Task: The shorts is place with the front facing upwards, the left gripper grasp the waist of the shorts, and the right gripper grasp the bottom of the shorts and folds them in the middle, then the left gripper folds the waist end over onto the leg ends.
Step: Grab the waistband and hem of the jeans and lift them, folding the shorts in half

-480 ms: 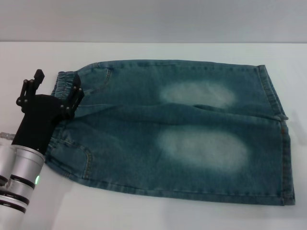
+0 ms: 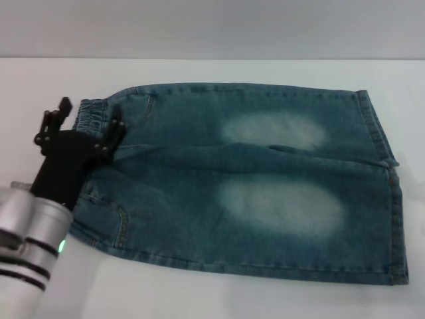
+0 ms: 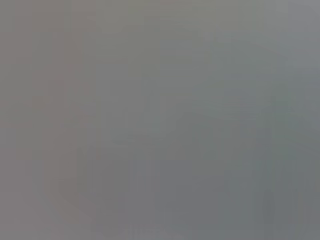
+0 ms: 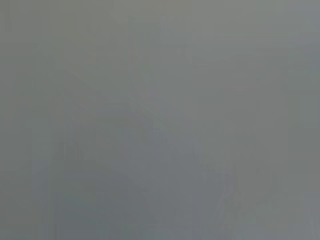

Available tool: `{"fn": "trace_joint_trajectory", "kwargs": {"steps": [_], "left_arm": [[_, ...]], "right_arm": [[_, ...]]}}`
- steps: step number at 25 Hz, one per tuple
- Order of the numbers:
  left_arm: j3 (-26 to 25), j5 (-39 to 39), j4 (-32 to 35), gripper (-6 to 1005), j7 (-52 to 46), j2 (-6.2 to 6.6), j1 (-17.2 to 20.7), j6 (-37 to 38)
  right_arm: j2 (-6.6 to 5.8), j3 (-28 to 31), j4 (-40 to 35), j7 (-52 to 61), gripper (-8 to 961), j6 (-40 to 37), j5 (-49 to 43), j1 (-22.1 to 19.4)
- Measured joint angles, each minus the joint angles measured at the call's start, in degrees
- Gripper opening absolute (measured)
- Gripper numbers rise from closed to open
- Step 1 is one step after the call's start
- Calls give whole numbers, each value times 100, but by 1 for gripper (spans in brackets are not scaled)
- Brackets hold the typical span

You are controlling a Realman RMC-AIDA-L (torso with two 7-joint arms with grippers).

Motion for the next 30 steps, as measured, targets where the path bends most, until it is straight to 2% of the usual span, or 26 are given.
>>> {"fn": "trace_joint_trajectory", "kwargs": {"steps": [3,6,7,8,9,12,15,19,23,25,27,30], "left_arm": [[-309,2,-1044,842,964,26,344,-988],[-935,4,-2438,842,1558,27,873,-2527],[-1268,2,-2984,842,1589,25,1042,-3319],[-1422,1,-3230,842,1597,23,1106,-3661],[-1851,-7,-3733,842,1588,13,1215,-4595],[-2793,-26,-4565,842,1417,-4,1187,-6858],[-3504,-35,-4812,841,1017,-6,929,-8368],[-4196,-8,-4811,841,581,-9,678,-9590],[-4653,36,-4995,841,321,-11,753,-10305],[-4812,147,-5081,841,175,-8,802,-10531],[-4914,489,-5218,841,-105,-4,820,-10858],[-4912,1230,-5390,841,-569,-7,737,-11439]], "right_arm": [[-223,56,1419,-11,740,1053,-149,-526],[-425,307,3228,-63,740,2877,-518,-1084],[-436,455,3814,-62,740,3543,-666,-1262],[-431,607,4343,-59,740,4141,-792,-1421],[-413,733,4800,-44,740,4711,-885,-1523],[-375,1137,6156,-22,739,6940,-946,-1612],[-338,1504,6992,-38,739,9028,-907,-1373],[-305,1782,7691,-144,738,11064,-898,-942],[-277,1934,8257,-237,738,12230,-889,-825],[-192,2082,8473,-360,738,12679,-836,-803],[-57,2309,8633,-594,738,13117,-685,-780],[29,2506,8681,-837,738,13428,-407,-773]]}}
